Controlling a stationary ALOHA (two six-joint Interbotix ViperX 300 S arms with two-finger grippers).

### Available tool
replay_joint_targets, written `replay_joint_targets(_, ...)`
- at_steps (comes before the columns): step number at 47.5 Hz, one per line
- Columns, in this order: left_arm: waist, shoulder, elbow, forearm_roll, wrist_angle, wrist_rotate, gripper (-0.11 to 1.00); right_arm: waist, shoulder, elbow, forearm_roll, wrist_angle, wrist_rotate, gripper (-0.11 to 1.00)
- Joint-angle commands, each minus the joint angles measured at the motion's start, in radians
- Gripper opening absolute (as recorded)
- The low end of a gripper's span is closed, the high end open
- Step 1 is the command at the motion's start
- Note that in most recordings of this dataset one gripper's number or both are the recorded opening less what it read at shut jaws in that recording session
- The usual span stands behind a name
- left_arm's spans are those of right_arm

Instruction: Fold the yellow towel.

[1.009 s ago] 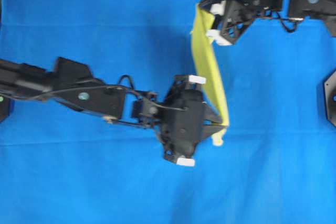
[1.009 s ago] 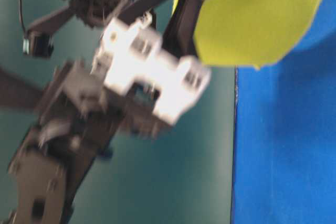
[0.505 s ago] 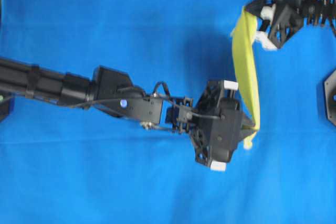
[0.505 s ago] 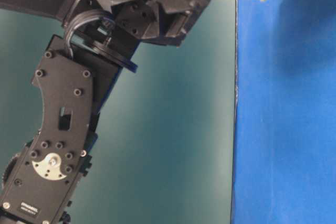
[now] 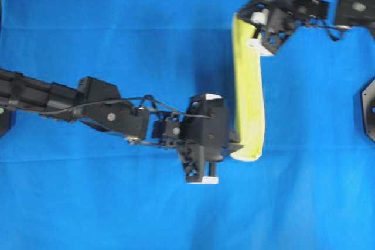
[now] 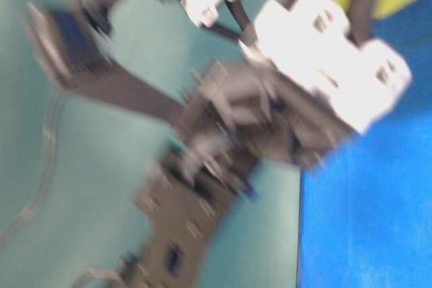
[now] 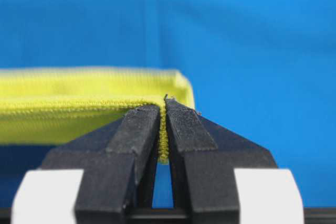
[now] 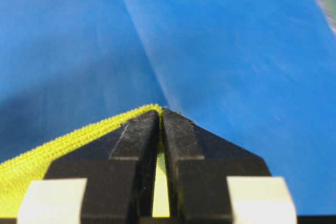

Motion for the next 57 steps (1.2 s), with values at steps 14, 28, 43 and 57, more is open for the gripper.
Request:
replay_joint_targets(14,-0.106,-0.104,0.172,0.003,-0.077,-0.146,0.03,-0.009,0.156,-0.155,-0.011,-0.06,-0.006,0.03)
replay_joint_targets(28,-0.094,-0.104,0.181,0.003,-0.071,-0.146,0.03,-0.002,0.164,-0.163,-0.011,-0.069,-0.011,0.03)
replay_joint_targets(43,-0.078,-0.114,0.19,0.003,-0.041,-0.144,0.16,-0.002,0.164,-0.15,-0.009,-0.012,0.003,0.04)
replay_joint_targets(57,-0.078,-0.212,0.19,0.003,0.123,-0.14,0.7,0.009,0.156,-0.152,-0.011,-0.009,-0.008,0.66)
